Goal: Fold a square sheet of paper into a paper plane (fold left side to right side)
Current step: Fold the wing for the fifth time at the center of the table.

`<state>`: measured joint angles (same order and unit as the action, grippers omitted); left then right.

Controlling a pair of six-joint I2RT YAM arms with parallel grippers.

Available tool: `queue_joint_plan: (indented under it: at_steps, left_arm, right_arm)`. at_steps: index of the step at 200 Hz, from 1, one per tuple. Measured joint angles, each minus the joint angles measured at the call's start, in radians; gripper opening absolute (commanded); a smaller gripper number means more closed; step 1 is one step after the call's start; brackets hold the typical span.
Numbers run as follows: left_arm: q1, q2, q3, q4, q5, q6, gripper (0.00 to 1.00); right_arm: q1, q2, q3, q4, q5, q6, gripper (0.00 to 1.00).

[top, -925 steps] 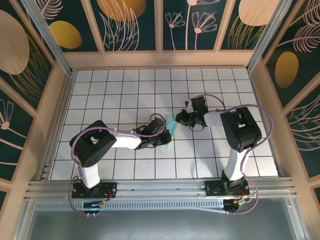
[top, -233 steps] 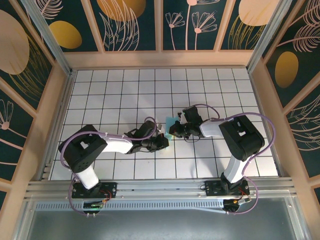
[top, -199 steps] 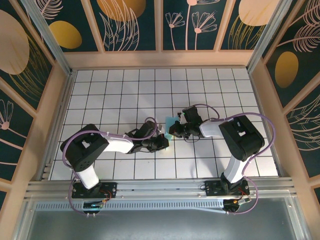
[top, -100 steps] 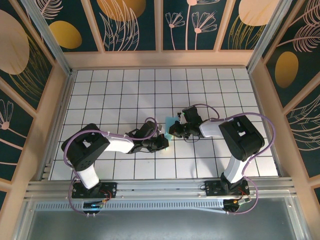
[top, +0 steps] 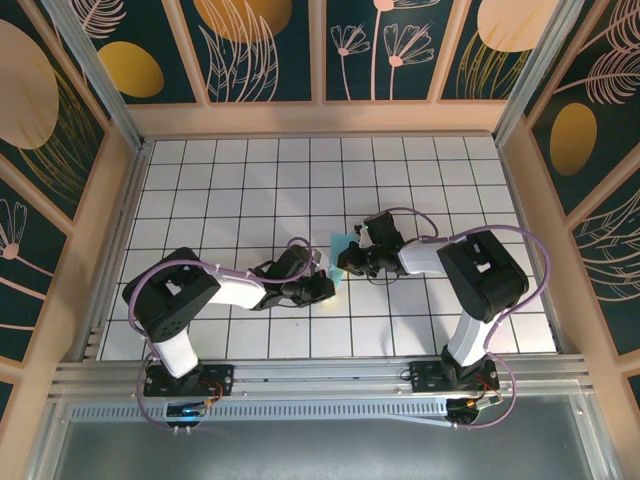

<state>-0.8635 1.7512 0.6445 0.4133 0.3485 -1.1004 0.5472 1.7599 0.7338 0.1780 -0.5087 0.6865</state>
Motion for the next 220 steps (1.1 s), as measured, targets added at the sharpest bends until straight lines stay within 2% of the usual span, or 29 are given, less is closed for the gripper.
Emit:
queue_joint_plan:
  at_steps: [55,102,220]
  left_arm:
    - [0.001,-0.034,-0.015,0.000,0.003,0.003,0.05]
    - [0.037,-0.089,-0.011,-0.009,0.005,0.008,0.03]
    - [0.045,0.007,0.109,-0.104,0.032,0.100,0.02]
  right_arm:
    - [0.003,0.006,0.008,-0.002,-0.001,0.000,0.00]
    - [0.005,0.008,0.010,-0.002,0.001,0.000,0.00]
    - [0.011,0.021,0.024,-0.001,0.002,0.000,0.00]
